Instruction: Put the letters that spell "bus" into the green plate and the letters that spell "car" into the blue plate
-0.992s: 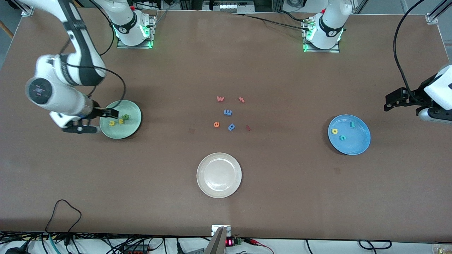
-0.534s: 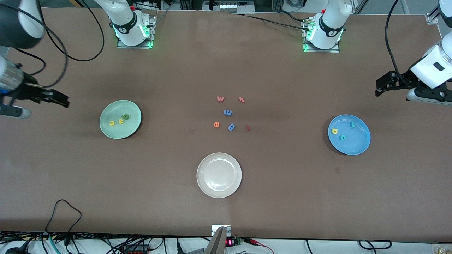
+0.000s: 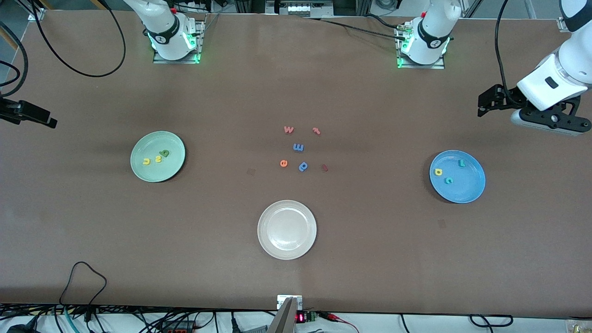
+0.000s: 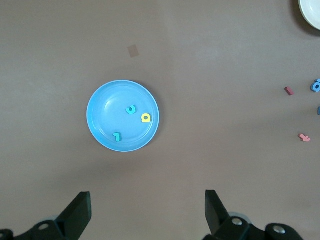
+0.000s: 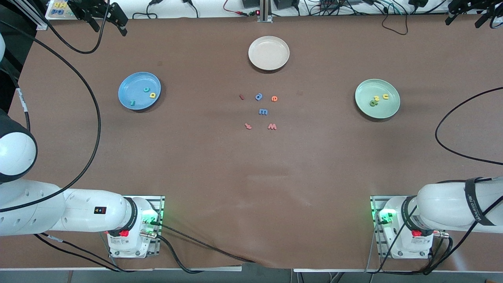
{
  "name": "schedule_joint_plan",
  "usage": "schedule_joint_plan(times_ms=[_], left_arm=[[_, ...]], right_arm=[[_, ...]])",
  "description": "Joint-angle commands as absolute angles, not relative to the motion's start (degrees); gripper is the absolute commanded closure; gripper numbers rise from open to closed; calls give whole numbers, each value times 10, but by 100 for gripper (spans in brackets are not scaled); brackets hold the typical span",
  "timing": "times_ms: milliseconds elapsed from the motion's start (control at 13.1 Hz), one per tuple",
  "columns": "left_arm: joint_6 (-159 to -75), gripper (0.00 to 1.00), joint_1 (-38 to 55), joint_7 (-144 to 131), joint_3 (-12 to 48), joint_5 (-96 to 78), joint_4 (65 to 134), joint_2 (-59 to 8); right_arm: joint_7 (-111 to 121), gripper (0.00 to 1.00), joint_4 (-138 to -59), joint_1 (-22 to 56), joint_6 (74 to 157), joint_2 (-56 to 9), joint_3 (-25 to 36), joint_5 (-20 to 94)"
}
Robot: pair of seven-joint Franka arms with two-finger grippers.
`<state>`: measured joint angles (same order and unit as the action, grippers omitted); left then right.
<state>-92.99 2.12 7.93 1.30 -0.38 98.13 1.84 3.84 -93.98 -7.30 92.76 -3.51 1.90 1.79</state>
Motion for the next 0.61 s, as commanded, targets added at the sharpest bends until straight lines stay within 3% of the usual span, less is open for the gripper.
schedule_joint_plan(times_ms=[0,534], left_arm=[[-919,0,19,80,11,-4,967,23],[-913,0,18,81,11,7,967,24]], right_arm=[[45,0,-923,-14,902,-37,53,6],[44,0,-924,-10,893,-33,57,-1]])
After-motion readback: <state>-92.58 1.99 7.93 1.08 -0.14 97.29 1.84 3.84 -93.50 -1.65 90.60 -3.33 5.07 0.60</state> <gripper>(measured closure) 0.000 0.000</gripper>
